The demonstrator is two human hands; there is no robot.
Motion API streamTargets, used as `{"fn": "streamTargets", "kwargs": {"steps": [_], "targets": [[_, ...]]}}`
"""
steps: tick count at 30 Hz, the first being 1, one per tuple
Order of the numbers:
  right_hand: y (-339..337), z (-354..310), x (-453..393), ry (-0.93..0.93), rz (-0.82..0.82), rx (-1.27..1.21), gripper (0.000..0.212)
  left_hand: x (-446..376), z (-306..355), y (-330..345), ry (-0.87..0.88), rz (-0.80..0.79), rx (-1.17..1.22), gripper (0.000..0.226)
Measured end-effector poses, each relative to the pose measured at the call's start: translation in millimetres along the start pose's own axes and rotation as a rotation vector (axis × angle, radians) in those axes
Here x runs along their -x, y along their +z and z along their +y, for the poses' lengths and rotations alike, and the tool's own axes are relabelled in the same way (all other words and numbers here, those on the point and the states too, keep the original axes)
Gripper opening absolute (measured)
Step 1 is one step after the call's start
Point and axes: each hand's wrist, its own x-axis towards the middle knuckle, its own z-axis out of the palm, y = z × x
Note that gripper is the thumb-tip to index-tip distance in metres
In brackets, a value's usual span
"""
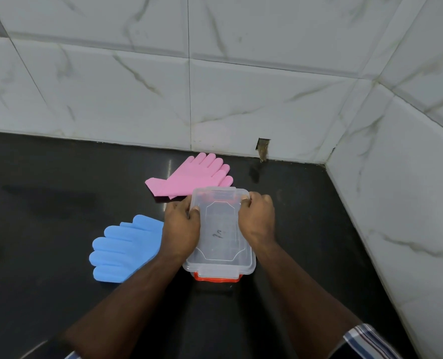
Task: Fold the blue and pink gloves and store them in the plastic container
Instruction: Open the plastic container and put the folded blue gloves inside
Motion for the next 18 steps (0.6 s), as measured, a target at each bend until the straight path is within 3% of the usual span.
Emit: {"fn": "streamTargets", "kwargs": {"steps": [7,18], "targets": [[-1,-1,-2,-0.114,0.054,-0.064,0.025,3,2,-2,-0.005,-0.007,0.014,0.034],[-6,-12,-3,-0.052,0.025,-0.027,0.028,1,-1,-2,0.011,-0.007,-0.017,0.033]]}}
